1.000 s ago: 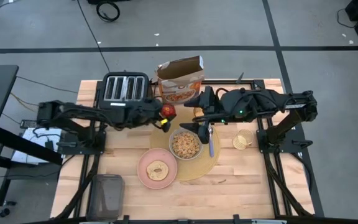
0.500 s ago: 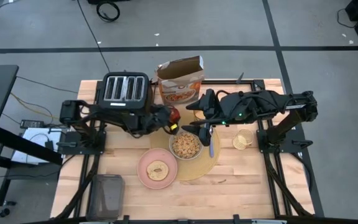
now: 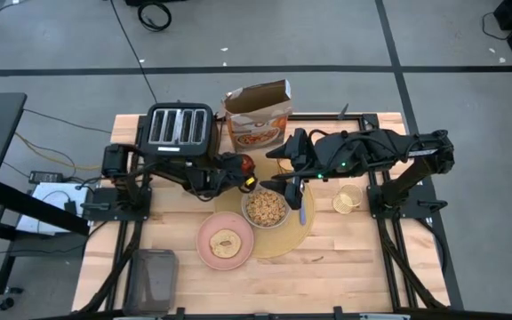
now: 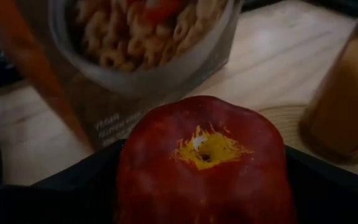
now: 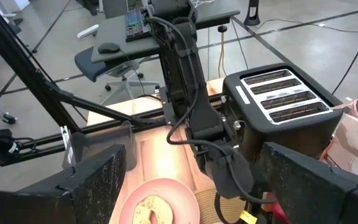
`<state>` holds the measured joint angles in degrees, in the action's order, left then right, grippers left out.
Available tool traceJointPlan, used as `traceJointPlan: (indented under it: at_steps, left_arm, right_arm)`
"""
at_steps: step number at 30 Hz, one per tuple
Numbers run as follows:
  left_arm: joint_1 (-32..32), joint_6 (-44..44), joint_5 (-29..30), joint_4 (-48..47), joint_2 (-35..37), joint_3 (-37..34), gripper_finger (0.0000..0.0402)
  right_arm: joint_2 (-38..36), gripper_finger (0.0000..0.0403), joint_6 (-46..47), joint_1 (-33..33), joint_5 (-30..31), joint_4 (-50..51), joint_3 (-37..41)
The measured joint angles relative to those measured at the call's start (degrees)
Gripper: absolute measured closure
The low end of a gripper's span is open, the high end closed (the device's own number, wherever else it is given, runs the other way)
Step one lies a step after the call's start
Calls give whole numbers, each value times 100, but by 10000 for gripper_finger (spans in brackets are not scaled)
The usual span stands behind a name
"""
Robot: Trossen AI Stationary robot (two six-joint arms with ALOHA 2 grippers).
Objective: Arrange a breakfast setting
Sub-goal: Put the apple from the black bin on the brown table mat to the top left of the gray bowl
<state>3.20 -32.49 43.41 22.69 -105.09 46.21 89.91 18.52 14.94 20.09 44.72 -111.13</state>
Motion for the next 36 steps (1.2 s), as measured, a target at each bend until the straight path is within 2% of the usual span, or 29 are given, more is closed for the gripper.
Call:
traceJointPlan:
  at_steps: [18,26,36]
  left_arm:
    - [-15,10,32,-18,-181,-4,48]
    - [0,-164,-135,-103,-132,-2,46]
    - [0,56,-276,-113,-91,-2,45]
  right_arm:
    - [2,30,105,-7,-7,1,0]
    - [2,30,107,-7,-19,1,0]
    - [2,30,112,-11,-16,0,0]
